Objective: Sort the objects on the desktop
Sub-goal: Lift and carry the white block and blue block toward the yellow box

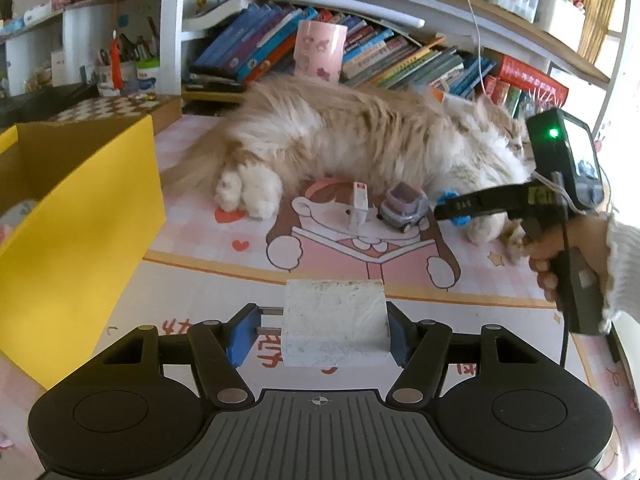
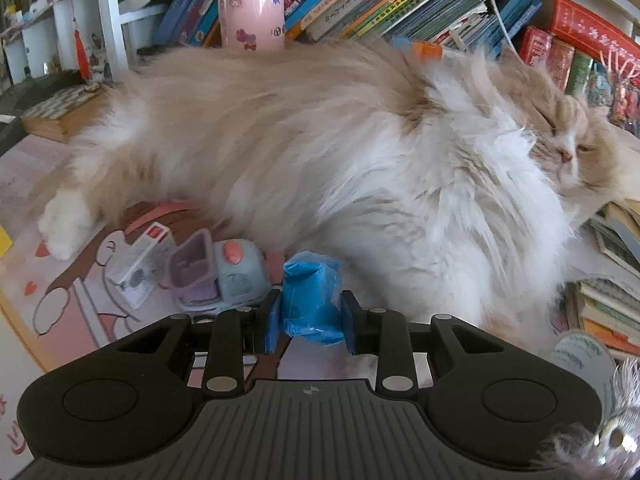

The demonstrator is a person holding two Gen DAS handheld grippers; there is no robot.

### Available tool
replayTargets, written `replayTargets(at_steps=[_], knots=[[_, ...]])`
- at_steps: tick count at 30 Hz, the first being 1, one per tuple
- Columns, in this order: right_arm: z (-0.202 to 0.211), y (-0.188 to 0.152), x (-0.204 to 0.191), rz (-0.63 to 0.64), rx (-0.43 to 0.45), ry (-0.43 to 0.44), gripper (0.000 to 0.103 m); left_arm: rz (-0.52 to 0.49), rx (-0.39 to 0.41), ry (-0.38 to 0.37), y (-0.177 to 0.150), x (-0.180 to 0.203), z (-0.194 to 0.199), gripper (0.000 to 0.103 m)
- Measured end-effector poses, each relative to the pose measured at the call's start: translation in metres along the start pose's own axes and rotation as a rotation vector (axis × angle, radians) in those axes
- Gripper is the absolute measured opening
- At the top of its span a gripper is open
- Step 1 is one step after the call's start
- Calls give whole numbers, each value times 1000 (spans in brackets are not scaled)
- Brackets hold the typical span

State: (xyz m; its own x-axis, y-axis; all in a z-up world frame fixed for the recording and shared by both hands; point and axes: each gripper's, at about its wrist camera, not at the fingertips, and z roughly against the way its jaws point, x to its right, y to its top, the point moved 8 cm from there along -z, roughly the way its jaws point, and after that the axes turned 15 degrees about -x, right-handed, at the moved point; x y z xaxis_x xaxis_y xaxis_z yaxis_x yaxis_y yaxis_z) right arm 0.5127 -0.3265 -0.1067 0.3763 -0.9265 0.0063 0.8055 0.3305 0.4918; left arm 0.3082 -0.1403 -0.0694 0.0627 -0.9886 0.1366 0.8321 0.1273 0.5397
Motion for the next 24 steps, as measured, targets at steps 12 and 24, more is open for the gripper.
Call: replayTargets(at_steps=[12, 24], knots=[[45, -23, -17, -37, 64, 40, 27, 9, 41, 7, -15, -2, 25, 65], [106, -68, -42, -105, 110, 74, 27, -35, 61, -29, -36, -12, 53, 65]])
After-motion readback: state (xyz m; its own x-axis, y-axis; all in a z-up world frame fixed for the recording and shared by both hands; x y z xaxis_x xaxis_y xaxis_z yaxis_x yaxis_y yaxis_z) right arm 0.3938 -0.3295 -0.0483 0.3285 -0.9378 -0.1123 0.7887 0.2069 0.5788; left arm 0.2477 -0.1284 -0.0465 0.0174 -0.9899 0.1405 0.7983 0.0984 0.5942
